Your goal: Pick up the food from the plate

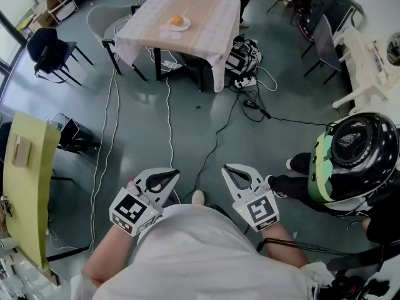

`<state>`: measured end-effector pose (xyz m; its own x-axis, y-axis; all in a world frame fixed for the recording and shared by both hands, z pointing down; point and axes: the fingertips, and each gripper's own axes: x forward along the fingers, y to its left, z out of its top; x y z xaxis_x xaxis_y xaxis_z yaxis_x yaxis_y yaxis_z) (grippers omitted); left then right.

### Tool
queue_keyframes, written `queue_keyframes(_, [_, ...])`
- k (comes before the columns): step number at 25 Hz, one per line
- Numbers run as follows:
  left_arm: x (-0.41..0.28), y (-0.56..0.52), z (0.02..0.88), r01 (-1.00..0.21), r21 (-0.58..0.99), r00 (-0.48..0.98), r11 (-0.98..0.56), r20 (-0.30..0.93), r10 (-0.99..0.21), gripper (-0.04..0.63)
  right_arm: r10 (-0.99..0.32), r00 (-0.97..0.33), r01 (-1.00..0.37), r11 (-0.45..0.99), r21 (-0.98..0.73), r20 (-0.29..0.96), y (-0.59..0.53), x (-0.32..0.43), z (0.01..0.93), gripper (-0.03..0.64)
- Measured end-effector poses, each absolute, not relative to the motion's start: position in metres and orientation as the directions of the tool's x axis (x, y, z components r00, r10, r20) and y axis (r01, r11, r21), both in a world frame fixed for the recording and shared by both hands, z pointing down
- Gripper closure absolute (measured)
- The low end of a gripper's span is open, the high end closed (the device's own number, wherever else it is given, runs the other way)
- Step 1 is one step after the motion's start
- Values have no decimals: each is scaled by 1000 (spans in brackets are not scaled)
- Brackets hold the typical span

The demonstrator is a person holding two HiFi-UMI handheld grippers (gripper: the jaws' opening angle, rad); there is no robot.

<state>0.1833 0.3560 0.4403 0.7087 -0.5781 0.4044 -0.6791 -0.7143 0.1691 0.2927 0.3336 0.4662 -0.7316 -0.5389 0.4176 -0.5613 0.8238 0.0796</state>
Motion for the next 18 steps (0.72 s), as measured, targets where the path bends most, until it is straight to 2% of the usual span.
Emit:
queue_keyframes(4, [178,343,437,-695,131,687,-707,410,-599,586,-531,-733,-554,829,80,426,321,292,467,604])
queue_keyframes(10, [143,311,447,-711,154,680,-686,399,-615,586,-516,-728,-543,836,80,451,292,264,484,604])
queue_keyframes(18, [73,213,441,-650,166,744,-742,339,-576,586,-544,-693,-585,808,71,473,209,189,484,603])
